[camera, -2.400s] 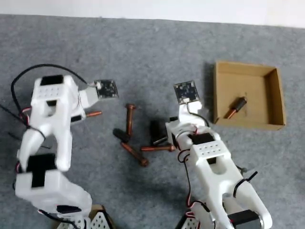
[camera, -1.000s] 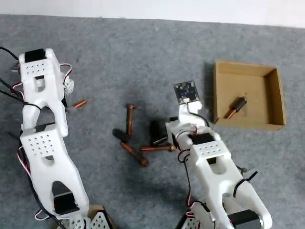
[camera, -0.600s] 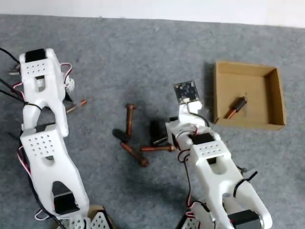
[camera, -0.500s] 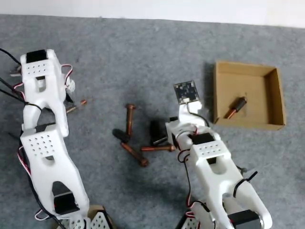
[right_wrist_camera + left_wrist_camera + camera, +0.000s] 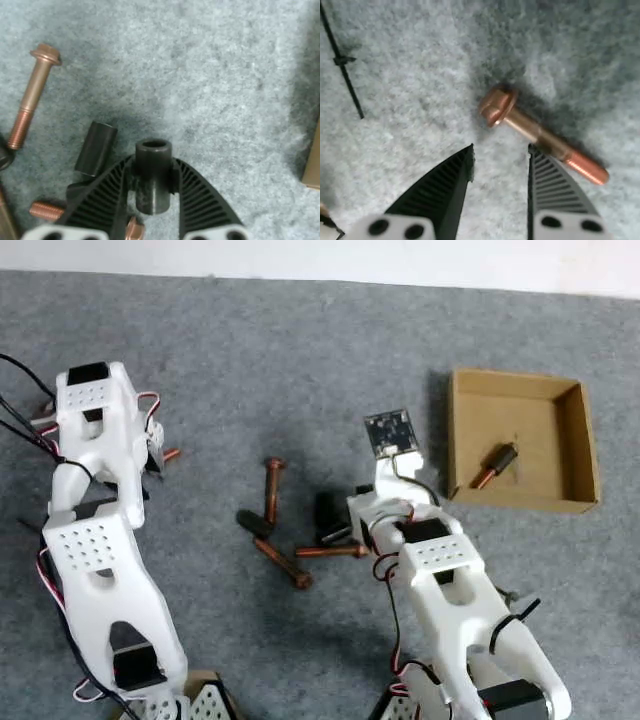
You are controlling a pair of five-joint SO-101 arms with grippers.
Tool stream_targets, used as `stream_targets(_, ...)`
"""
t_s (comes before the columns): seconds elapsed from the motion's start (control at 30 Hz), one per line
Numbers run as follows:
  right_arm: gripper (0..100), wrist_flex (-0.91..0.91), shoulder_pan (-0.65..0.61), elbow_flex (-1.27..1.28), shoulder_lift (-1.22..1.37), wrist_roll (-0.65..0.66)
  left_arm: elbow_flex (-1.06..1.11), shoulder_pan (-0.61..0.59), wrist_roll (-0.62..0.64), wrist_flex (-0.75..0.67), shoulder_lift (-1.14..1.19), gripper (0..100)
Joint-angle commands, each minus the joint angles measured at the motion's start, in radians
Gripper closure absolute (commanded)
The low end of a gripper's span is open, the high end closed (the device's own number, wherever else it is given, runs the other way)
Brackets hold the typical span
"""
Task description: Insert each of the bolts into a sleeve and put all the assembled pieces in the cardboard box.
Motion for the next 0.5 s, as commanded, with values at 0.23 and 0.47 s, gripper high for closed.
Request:
stream_targets(0.23,99.1,-0.031,-0.002,-0.01,-0.028,0.011,-0.068,0.007,0.009,-0.029,-0.082,82)
stream_targets(0.47,99.1,-0.031,-0.002,-0.01,-0.028,0.011,-0.084,0.008,0.012,0.017,-0.143,82)
